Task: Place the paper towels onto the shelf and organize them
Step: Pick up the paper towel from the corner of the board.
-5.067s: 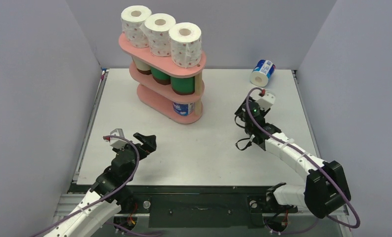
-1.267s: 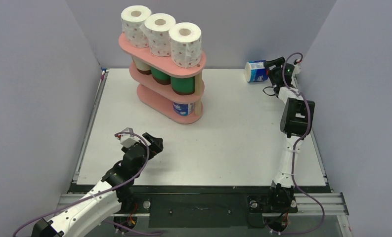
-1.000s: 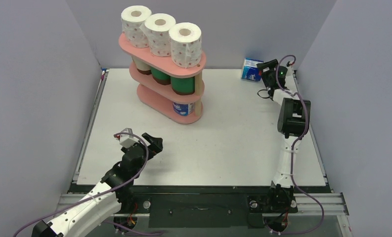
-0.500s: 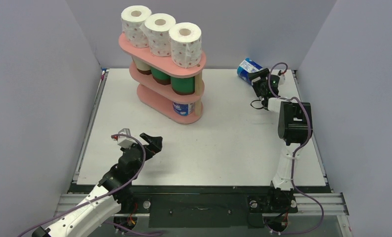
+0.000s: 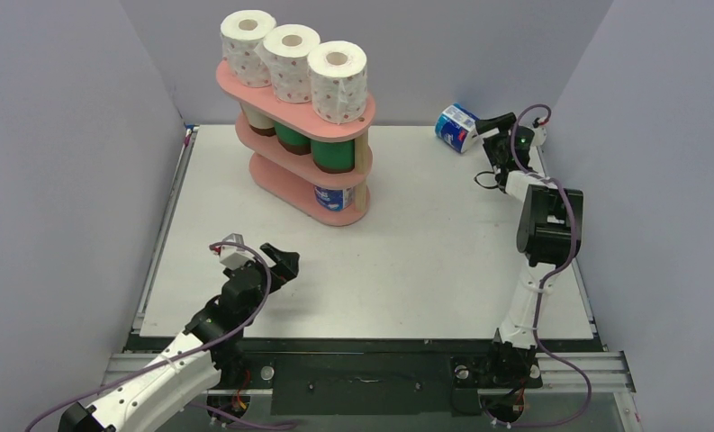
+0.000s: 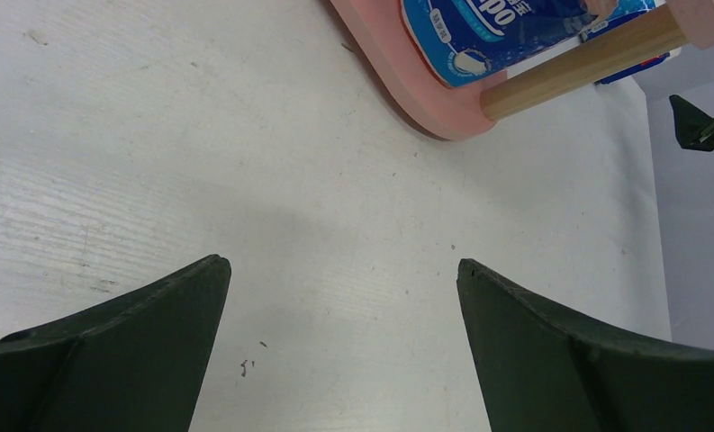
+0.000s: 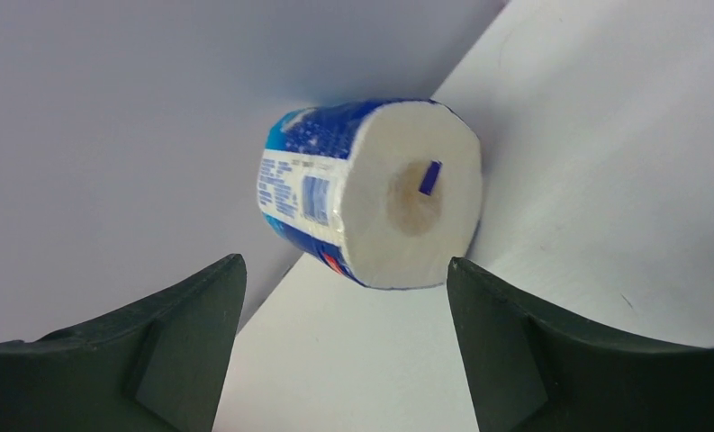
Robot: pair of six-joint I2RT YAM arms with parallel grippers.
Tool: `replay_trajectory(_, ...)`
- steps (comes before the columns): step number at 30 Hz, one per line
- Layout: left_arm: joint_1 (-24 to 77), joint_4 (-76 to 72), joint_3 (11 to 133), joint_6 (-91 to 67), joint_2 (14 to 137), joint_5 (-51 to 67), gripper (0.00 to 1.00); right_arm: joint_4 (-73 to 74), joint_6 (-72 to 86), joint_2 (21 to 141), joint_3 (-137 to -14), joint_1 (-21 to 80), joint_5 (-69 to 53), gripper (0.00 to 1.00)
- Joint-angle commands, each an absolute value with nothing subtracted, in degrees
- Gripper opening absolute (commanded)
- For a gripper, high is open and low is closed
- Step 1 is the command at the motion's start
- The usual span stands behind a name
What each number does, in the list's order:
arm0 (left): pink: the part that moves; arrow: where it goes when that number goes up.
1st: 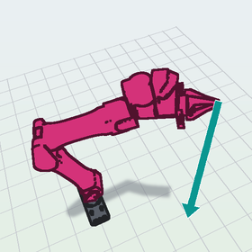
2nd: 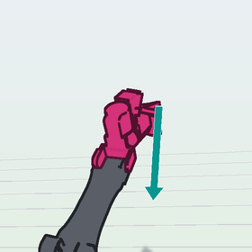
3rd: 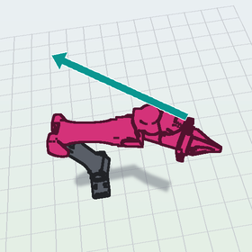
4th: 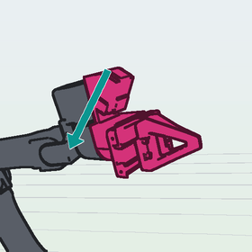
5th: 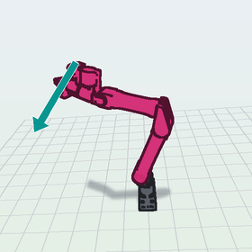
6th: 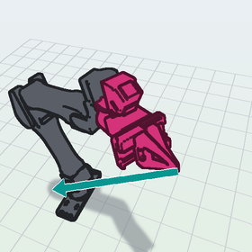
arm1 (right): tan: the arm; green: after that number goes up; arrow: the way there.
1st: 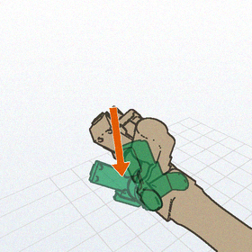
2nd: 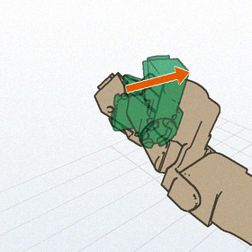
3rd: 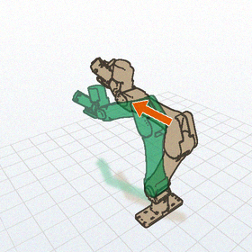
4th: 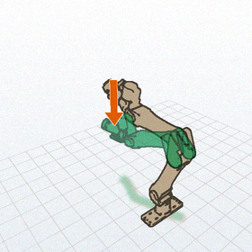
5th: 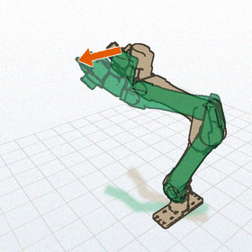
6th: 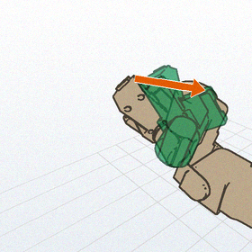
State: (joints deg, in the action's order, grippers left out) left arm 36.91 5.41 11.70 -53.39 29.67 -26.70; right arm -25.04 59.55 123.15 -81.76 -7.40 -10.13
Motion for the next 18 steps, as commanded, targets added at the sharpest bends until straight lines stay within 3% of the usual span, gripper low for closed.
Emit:
replay_trajectory(1,36.5,1.3,12.8,-52.6,30.8,-26.5,0.97,-26.6,58.3,125.3,-88.7,-7.0,-9.8,0.78)
replay_trajectory(18,36.5,-1.9,12.7,-52.3,34.1,-27.1,0.98,-22.8,58.4,131.9,-96.7,-5.4,-9.6,0.78)
